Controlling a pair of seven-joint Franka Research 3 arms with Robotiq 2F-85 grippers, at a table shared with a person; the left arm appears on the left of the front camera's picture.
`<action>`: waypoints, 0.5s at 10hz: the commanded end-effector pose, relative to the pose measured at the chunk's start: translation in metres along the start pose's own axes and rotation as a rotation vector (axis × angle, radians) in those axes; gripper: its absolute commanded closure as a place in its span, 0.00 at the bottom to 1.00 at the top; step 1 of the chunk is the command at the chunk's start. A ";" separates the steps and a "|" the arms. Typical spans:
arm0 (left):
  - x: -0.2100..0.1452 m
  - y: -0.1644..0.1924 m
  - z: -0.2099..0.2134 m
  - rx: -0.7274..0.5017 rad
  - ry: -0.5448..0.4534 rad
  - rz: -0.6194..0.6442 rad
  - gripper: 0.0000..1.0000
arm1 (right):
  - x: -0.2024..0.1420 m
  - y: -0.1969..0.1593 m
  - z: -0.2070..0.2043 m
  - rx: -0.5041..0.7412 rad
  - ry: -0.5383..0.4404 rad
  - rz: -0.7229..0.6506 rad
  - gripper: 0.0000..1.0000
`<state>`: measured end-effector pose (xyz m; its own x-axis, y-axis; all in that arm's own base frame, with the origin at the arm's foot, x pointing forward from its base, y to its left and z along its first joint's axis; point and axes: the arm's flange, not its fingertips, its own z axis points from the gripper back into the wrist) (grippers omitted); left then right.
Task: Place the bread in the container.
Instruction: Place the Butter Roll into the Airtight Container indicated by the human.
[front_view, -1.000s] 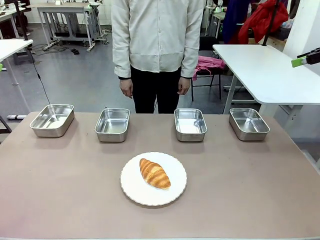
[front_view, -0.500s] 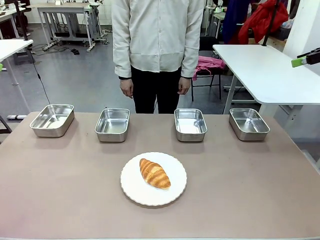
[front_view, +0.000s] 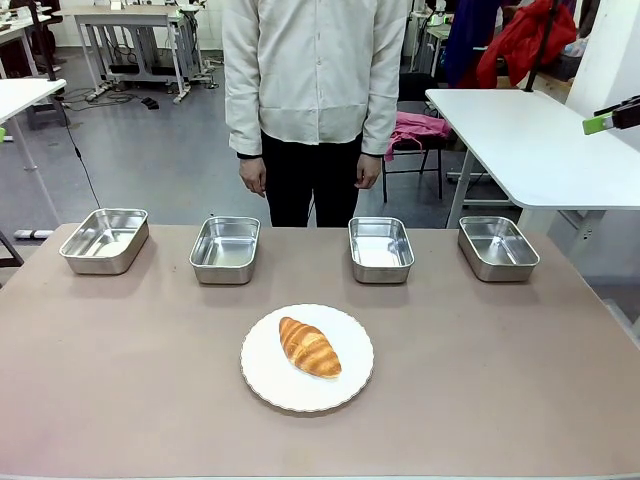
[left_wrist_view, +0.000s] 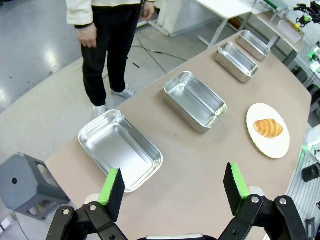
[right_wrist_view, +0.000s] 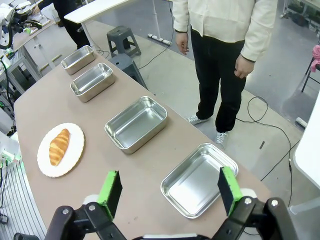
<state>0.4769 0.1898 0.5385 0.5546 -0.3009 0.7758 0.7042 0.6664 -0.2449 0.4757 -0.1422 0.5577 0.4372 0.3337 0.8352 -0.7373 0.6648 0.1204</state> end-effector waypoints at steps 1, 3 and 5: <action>0.001 -0.001 0.002 -0.004 -0.004 -0.002 0.00 | 0.001 0.001 0.001 -0.002 -0.002 0.002 0.00; 0.001 -0.001 0.002 -0.004 -0.004 -0.002 0.00 | 0.001 0.001 0.001 -0.002 -0.002 0.002 0.00; 0.001 -0.001 0.002 -0.004 -0.004 -0.002 0.00 | 0.001 0.001 0.001 -0.002 -0.002 0.002 0.00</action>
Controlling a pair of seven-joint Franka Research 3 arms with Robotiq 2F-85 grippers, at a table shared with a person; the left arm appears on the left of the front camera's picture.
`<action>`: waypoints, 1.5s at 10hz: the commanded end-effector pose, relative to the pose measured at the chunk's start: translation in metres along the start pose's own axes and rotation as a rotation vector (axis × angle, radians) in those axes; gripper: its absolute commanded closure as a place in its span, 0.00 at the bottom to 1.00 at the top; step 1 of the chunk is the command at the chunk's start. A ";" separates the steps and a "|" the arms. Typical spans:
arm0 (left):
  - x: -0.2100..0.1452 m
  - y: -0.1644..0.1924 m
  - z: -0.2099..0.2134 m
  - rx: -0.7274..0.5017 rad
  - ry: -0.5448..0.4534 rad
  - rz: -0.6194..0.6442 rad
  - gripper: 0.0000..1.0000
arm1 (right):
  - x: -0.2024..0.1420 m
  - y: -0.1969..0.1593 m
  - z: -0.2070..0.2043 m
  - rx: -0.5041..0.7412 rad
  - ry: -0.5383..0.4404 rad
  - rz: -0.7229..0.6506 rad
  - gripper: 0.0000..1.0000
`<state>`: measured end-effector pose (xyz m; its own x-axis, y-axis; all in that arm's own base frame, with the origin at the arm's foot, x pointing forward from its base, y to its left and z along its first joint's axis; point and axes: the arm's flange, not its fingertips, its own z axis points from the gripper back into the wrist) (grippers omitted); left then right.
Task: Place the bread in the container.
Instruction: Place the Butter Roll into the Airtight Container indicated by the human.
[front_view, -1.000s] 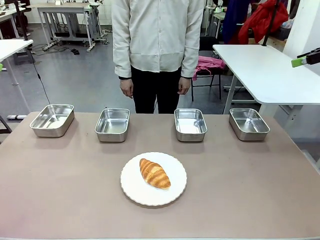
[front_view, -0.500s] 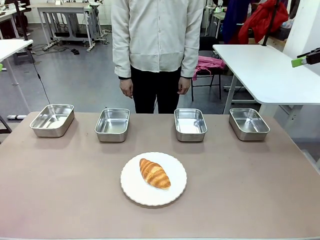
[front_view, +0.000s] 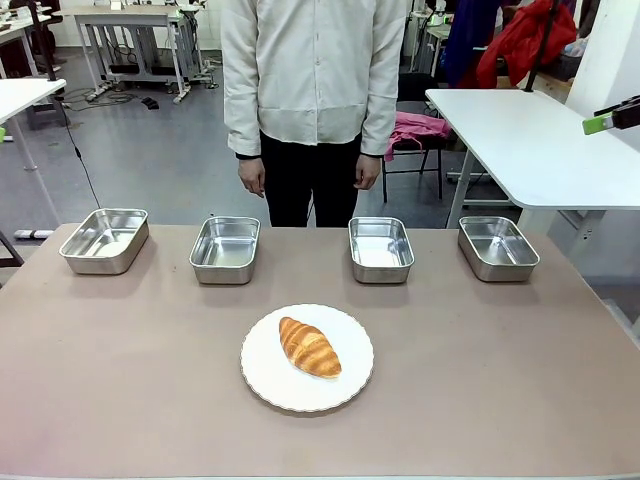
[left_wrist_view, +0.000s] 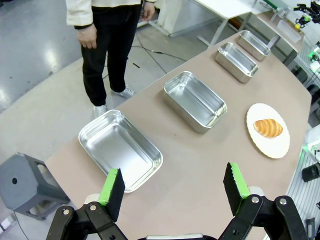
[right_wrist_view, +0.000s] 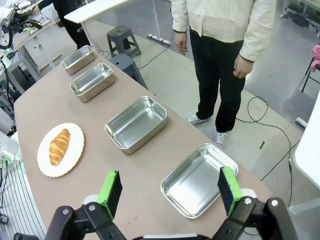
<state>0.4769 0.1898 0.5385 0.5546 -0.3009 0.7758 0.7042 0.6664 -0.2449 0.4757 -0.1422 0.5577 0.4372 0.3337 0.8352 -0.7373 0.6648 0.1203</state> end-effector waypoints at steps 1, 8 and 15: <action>0.001 -0.001 0.002 -0.004 -0.004 -0.002 0.00 | 0.001 0.001 0.001 -0.002 -0.002 0.002 0.00; 0.001 -0.001 0.002 -0.004 -0.004 -0.002 0.00 | 0.001 0.001 0.001 -0.002 -0.002 0.002 0.00; 0.001 -0.001 0.002 -0.004 -0.004 -0.002 0.00 | 0.001 0.001 0.001 -0.002 -0.002 0.002 0.00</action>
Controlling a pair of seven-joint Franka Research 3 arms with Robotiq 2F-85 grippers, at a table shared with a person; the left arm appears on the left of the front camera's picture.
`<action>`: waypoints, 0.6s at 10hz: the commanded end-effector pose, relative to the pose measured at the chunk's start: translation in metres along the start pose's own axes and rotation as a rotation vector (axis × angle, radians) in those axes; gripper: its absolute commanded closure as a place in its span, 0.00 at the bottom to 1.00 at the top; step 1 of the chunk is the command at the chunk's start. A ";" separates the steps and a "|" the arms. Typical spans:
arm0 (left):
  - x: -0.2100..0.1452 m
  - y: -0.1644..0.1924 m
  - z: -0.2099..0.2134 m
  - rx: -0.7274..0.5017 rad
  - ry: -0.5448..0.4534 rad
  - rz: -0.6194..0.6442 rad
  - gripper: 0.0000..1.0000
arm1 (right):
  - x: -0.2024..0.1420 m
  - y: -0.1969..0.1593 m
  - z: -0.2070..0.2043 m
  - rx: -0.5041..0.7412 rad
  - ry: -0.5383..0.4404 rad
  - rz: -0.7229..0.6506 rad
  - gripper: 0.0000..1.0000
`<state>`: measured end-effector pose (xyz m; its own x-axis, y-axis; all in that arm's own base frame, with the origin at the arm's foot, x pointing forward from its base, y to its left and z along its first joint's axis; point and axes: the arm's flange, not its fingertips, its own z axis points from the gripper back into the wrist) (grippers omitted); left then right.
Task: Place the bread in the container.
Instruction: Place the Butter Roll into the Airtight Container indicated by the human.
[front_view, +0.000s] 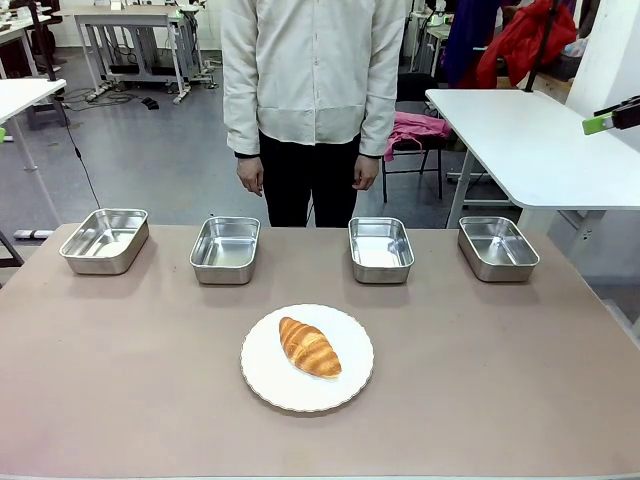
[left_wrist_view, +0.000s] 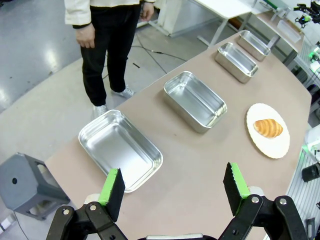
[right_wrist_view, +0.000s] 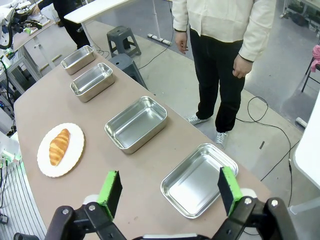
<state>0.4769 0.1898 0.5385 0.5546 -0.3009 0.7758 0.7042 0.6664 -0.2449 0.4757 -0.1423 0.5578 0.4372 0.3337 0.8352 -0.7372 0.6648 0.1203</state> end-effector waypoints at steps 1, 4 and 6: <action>0.001 -0.001 0.002 -0.004 -0.004 -0.002 0.00 | 0.001 0.001 0.001 -0.002 -0.002 0.002 0.00; 0.001 -0.001 0.002 -0.004 -0.004 -0.002 0.00 | 0.001 0.001 0.001 -0.002 -0.002 0.002 0.00; 0.001 -0.001 0.002 -0.004 -0.004 -0.002 0.00 | 0.001 0.001 0.001 -0.002 -0.002 0.002 0.00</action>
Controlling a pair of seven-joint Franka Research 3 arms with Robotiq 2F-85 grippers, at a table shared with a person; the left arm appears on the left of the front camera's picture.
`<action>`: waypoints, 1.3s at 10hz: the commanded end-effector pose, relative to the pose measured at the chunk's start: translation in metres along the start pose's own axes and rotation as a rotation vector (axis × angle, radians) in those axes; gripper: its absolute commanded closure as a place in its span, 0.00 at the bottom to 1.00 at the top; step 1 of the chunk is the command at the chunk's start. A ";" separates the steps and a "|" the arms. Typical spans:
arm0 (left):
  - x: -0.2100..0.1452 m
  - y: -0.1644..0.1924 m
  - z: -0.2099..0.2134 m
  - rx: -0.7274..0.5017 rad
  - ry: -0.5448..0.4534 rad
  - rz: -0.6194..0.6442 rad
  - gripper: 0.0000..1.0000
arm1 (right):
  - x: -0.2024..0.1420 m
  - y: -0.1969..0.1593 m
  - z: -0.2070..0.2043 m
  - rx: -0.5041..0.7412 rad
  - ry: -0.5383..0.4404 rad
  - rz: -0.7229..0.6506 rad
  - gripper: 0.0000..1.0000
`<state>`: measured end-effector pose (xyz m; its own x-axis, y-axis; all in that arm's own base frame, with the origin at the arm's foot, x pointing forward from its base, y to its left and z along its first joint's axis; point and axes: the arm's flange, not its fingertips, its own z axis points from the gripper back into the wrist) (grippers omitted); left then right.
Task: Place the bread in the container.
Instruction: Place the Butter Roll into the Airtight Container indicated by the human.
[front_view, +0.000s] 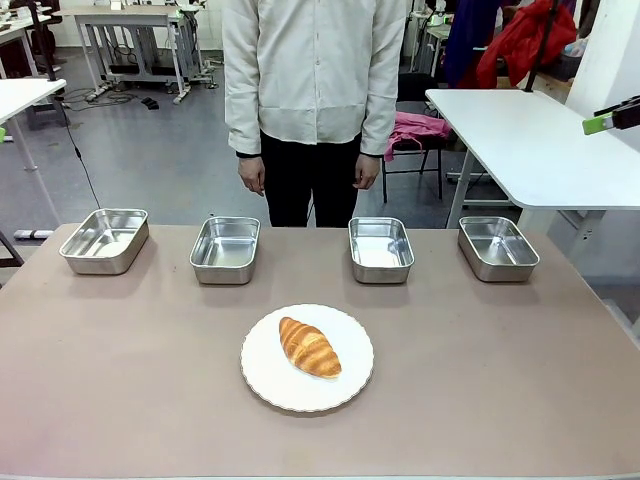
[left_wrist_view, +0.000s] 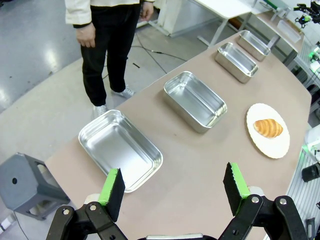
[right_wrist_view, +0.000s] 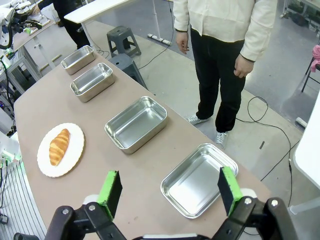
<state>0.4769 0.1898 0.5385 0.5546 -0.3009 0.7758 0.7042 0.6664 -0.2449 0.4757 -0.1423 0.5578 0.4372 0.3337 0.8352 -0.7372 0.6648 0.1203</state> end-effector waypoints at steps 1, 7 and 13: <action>0.001 -0.001 0.002 -0.004 -0.004 -0.002 0.00 | 0.001 0.001 0.001 -0.002 -0.002 0.002 0.00; 0.001 -0.001 0.002 -0.004 -0.004 -0.002 0.00 | 0.001 0.001 0.001 -0.002 -0.002 0.002 0.00; 0.001 -0.001 0.002 -0.004 -0.004 -0.002 0.00 | 0.001 0.001 0.001 -0.002 -0.002 0.002 0.00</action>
<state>0.4769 0.1898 0.5385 0.5546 -0.3009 0.7758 0.7042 0.6664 -0.2449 0.4757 -0.1423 0.5578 0.4372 0.3337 0.8352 -0.7372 0.6648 0.1203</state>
